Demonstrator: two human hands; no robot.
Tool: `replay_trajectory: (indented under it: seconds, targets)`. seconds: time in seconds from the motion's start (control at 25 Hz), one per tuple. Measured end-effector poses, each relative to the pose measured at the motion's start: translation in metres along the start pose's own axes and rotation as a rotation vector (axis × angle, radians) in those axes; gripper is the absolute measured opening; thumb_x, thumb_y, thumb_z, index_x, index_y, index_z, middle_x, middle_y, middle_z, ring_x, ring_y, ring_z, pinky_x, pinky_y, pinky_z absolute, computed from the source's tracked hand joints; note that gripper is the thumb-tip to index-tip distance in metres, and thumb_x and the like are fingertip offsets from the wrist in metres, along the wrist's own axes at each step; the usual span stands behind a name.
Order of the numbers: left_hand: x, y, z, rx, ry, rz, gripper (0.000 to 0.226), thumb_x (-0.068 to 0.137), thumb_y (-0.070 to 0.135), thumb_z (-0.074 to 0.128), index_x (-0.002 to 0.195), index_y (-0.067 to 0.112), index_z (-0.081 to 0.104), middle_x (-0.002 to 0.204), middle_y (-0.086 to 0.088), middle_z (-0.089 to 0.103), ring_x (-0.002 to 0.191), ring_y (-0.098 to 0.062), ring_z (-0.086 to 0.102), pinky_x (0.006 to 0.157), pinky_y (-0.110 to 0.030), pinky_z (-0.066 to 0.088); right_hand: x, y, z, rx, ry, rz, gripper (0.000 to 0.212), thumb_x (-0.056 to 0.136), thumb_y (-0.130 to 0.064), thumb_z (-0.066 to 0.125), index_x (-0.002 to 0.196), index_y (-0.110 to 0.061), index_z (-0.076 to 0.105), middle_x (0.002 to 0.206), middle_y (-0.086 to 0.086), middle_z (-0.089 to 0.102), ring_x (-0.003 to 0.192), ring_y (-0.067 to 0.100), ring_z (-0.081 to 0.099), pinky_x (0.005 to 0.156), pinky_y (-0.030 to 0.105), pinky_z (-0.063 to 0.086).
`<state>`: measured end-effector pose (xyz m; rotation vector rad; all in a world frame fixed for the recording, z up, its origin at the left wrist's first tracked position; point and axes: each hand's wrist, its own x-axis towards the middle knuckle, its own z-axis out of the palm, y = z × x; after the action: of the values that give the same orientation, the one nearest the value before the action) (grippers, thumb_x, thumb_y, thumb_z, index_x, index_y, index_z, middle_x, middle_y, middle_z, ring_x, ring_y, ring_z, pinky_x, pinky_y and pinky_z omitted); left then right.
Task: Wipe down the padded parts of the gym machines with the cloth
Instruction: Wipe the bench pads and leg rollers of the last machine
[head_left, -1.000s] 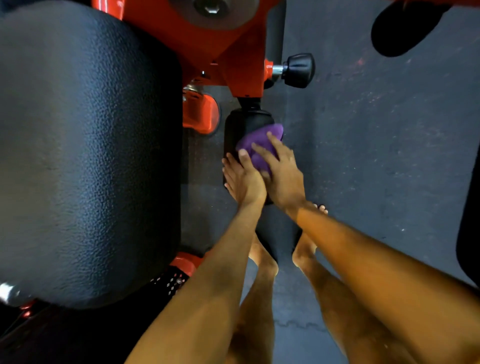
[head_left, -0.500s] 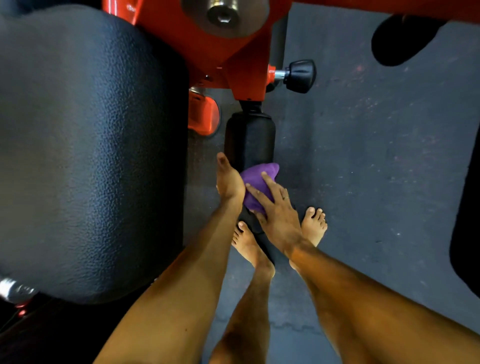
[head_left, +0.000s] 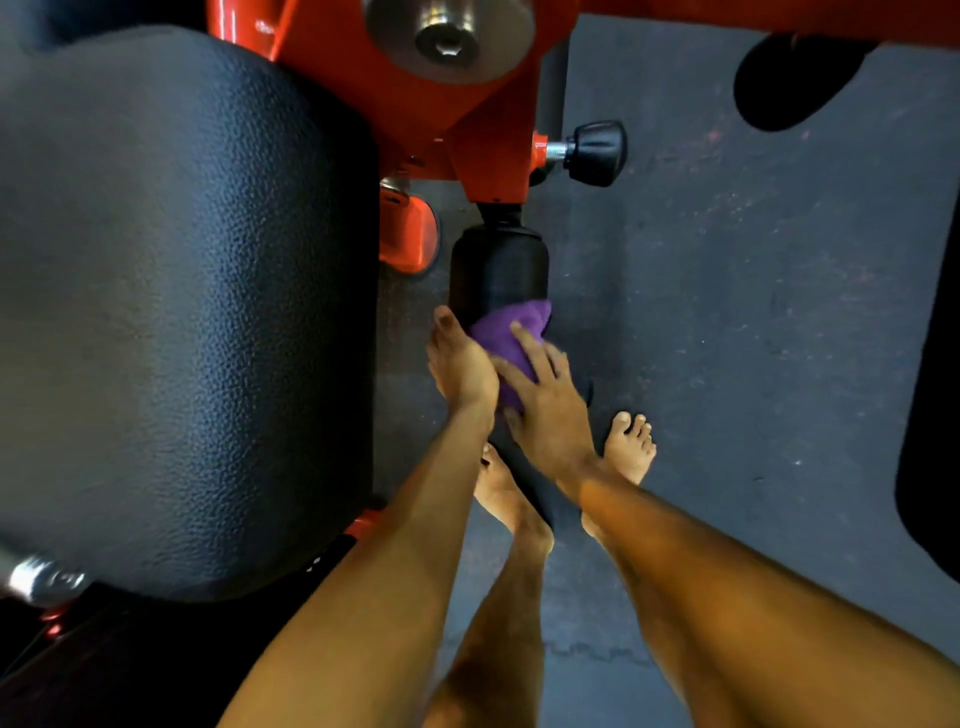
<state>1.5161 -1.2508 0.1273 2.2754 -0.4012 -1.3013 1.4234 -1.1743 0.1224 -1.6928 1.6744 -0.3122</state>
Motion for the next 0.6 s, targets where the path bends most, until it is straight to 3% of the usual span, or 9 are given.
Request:
replay_trajectory:
  seconds: [0.12, 0.28, 0.44, 0.52, 0.6]
  targets:
    - [0.014, 0.013, -0.003, -0.046, -0.106, 0.018, 0.076, 0.103, 0.065, 0.022, 0.157, 0.013, 0.036, 0.162, -0.008, 0.035, 0.149, -0.021, 0.034, 0.125, -0.036, 0.020, -0.024, 0.003, 0.004, 0.078, -0.072, 0.059, 0.065, 0.095, -0.018, 0.068, 0.151, -0.039, 0.046, 0.170, -0.010, 0.013, 0.149, 0.027, 0.020, 0.097, 0.045, 0.054]
    - [0.006, 0.008, 0.007, -0.057, -0.155, -0.028, 0.101, 0.086, 0.087, 0.022, 0.156, 0.016, 0.039, 0.161, -0.007, 0.038, 0.147, -0.021, 0.038, 0.123, -0.043, 0.026, 0.032, -0.004, -0.017, 0.085, 0.037, 0.103, 0.062, 0.092, -0.012, 0.066, 0.148, -0.035, 0.053, 0.167, -0.005, 0.024, 0.146, 0.028, 0.026, 0.091, 0.047, 0.054]
    - [-0.040, 0.010, 0.010, 0.088, -0.171, 0.140, 0.064, 0.109, 0.049, 0.021, 0.160, 0.011, 0.021, 0.169, -0.005, 0.014, 0.156, -0.016, 0.008, 0.128, -0.040, 0.004, 0.091, -0.003, -0.042, 0.094, 0.080, 0.177, 0.054, 0.098, -0.022, 0.064, 0.148, -0.036, 0.052, 0.167, -0.006, 0.024, 0.146, 0.030, 0.028, 0.094, 0.047, 0.051]
    - [-0.041, -0.002, 0.009, 0.094, -0.208, 0.178, 0.062, 0.110, 0.047, 0.020, 0.161, 0.012, 0.018, 0.170, -0.005, 0.012, 0.156, -0.014, 0.006, 0.128, -0.039, 0.002, 0.086, -0.003, -0.041, 0.096, 0.086, 0.163, 0.056, 0.098, -0.021, 0.064, 0.149, -0.036, 0.050, 0.168, -0.005, 0.022, 0.147, 0.031, 0.028, 0.098, 0.047, 0.051]
    - [-0.037, -0.002, 0.004, 0.030, -0.213, 0.168, 0.074, 0.103, 0.062, 0.022, 0.160, 0.014, 0.027, 0.168, -0.005, 0.022, 0.155, -0.015, 0.017, 0.128, -0.040, 0.011, 0.054, -0.004, -0.028, 0.055, 0.071, 0.122, 0.063, 0.094, -0.017, 0.066, 0.151, -0.036, 0.047, 0.168, -0.003, 0.020, 0.146, 0.032, 0.029, 0.098, 0.050, 0.053]
